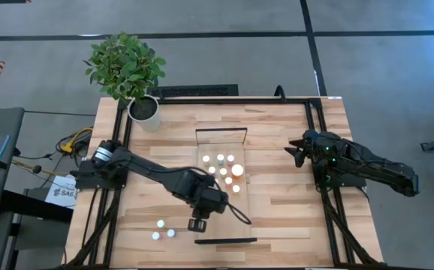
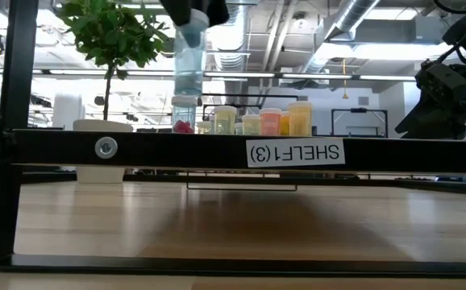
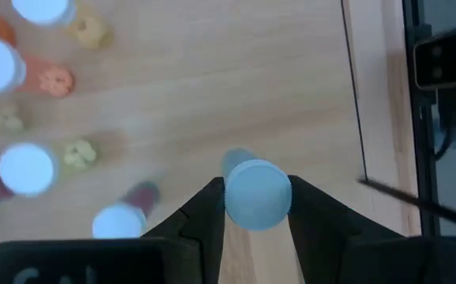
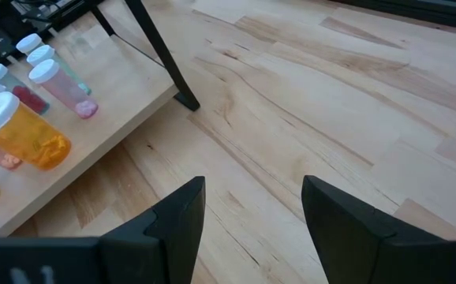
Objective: Pick and place medicine bottles onto shelf by color
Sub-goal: Put the blue pill bottle on the shelf
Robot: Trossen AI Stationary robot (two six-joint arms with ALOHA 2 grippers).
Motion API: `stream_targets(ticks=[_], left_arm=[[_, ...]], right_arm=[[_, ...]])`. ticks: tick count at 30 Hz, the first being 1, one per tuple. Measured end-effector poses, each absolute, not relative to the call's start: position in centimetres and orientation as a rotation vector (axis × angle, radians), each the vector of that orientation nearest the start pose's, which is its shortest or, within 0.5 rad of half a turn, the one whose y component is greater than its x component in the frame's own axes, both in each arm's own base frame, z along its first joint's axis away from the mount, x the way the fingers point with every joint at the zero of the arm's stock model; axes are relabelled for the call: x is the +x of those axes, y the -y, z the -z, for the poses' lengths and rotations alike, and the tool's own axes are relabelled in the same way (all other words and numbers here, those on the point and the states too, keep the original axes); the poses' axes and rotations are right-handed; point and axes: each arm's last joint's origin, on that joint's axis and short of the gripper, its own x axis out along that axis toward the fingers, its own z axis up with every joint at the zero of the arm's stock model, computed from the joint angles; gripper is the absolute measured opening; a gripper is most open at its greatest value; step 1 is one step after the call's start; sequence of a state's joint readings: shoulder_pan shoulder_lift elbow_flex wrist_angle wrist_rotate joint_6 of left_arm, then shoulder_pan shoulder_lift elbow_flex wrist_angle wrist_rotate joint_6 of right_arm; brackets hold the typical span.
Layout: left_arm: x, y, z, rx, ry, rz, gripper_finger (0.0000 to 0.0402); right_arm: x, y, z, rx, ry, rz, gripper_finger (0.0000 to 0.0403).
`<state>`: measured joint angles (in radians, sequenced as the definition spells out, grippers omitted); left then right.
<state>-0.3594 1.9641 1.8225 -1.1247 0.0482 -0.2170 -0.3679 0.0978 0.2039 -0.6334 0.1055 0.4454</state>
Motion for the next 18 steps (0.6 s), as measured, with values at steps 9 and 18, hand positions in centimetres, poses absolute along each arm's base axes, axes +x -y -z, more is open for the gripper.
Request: stream_targets(ticks=[9, 18], left_arm=[[39.9, 12.9, -26.1, -0.035, -1.276, 0.207, 0.0105], [41.4, 10.7, -25.1, -0.072, -1.263, 0.18, 0.0105]], right_arm=[[7.2, 3.1, -16.6, 0.497, -0.417, 0.573, 0.0234], [7.2, 3.1, -16.6, 0.497, -0.417, 0.573, 0.0234]])
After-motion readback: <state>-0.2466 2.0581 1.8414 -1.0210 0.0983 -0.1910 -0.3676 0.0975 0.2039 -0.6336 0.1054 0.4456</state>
